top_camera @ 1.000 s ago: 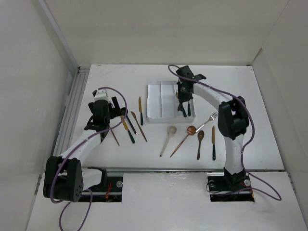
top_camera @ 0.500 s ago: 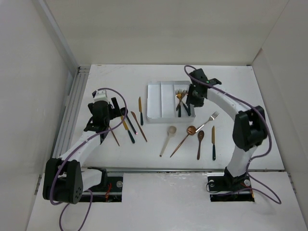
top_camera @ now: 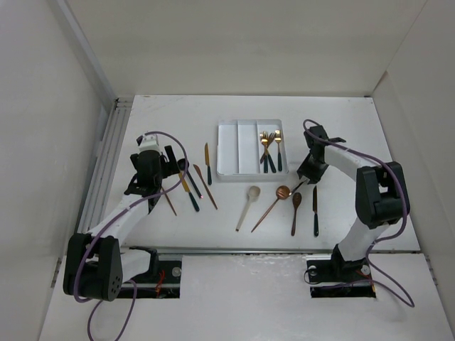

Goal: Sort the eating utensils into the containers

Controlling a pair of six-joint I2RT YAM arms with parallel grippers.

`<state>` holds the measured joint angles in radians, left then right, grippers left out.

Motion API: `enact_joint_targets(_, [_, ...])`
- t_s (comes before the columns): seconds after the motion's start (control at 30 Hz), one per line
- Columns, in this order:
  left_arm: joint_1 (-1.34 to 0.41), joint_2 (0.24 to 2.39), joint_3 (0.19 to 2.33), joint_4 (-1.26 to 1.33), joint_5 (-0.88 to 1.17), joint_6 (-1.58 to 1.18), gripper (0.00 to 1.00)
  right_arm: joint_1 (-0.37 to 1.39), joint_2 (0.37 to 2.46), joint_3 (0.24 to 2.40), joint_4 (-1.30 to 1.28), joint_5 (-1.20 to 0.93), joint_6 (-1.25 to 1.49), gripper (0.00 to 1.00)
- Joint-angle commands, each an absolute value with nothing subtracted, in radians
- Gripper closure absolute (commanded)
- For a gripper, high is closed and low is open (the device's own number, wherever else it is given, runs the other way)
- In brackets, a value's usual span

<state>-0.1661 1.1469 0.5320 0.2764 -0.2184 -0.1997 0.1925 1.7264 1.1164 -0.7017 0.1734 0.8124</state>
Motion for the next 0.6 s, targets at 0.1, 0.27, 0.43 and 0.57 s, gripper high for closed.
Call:
enact_joint_targets(0.1, [-0.167, 1.12, 0.526, 0.316, -0.233, -0.204, 0.19, 0.173, 1.776, 1.144, -0.604, 0.121, 0.815, 0.58])
enact_joint_targets(0.27, [-0.167, 1.12, 0.517, 0.325, -0.242, -0.204, 0.18, 0.173, 1.816, 1.155, -0.614, 0.121, 0.805, 0.58])
enact_joint_targets(0.43, [-0.167, 1.12, 0.517, 0.325, -0.242, -0.195, 0.18, 0.164, 1.827, 1.173, -0.632, 0.121, 0.787, 0.97])
enact_joint_targets(0.57, [-0.167, 1.12, 0.517, 0.325, -0.242, -0.195, 0.18, 0.146, 1.804, 1.199, -0.664, 0.227, 0.766, 1.0])
